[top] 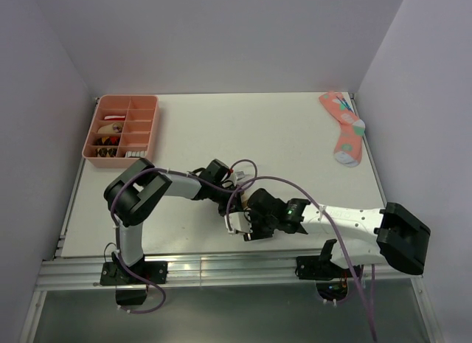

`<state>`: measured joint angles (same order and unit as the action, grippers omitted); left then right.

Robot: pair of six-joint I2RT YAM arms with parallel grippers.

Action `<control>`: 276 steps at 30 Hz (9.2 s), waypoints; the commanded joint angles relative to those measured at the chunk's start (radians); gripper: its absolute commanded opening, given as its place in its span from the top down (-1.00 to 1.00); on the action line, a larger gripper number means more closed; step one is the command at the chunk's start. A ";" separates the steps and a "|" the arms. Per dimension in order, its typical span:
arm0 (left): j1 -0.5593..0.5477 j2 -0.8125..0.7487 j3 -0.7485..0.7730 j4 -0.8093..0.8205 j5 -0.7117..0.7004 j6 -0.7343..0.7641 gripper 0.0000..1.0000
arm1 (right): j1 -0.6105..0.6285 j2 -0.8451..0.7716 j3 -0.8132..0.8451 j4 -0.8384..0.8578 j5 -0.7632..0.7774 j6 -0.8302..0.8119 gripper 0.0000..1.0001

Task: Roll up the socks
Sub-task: Roll the sock at the center of the board.

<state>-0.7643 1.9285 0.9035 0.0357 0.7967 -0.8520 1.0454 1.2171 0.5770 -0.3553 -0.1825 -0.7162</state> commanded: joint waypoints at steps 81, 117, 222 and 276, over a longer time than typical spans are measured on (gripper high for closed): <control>-0.391 -0.508 -0.583 0.800 -0.963 0.361 0.05 | -0.374 1.075 0.928 -0.902 -0.598 -0.025 0.56; -0.351 -0.301 -0.588 0.845 -0.806 0.294 0.42 | -0.427 1.047 0.874 -0.883 -0.594 -0.017 0.54; -0.023 -0.114 -0.436 0.599 -0.313 -0.108 0.81 | -0.007 0.076 -0.002 -0.019 -0.121 -0.023 0.60; 0.031 -0.220 -0.302 0.350 -0.659 -0.052 0.99 | -0.030 0.265 0.213 -0.279 -0.265 -0.064 0.64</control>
<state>-0.7547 1.6848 0.5880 0.4564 0.1627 -0.9527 1.0214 1.4277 0.7368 -0.4309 -0.3172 -0.7513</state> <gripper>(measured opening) 0.036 0.336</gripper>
